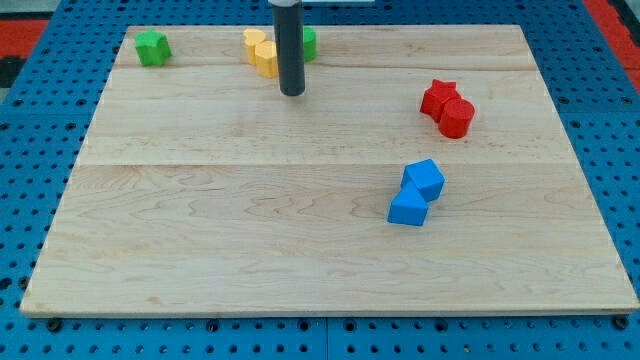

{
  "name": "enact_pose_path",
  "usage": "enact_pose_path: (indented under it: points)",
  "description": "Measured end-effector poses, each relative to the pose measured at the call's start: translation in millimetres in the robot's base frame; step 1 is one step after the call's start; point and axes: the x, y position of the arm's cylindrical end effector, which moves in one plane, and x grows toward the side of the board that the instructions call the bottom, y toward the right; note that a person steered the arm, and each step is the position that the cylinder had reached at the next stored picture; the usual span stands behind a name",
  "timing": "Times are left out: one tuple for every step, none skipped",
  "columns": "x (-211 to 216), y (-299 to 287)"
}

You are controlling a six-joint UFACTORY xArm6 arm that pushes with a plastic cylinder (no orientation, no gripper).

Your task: Adjust the blue triangle diagonally bottom right to the blue cube

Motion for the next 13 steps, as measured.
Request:
enact_pose_path:
  points:
    - [51, 0]
    - [111, 4]
    - [119, 6]
    - [137, 29]
    - [170, 93]
    - [170, 94]
    - [170, 98]
    - [170, 117]
    - [170, 132]
    - [170, 132]
    - [172, 148]
    - [173, 167]
    - [173, 169]
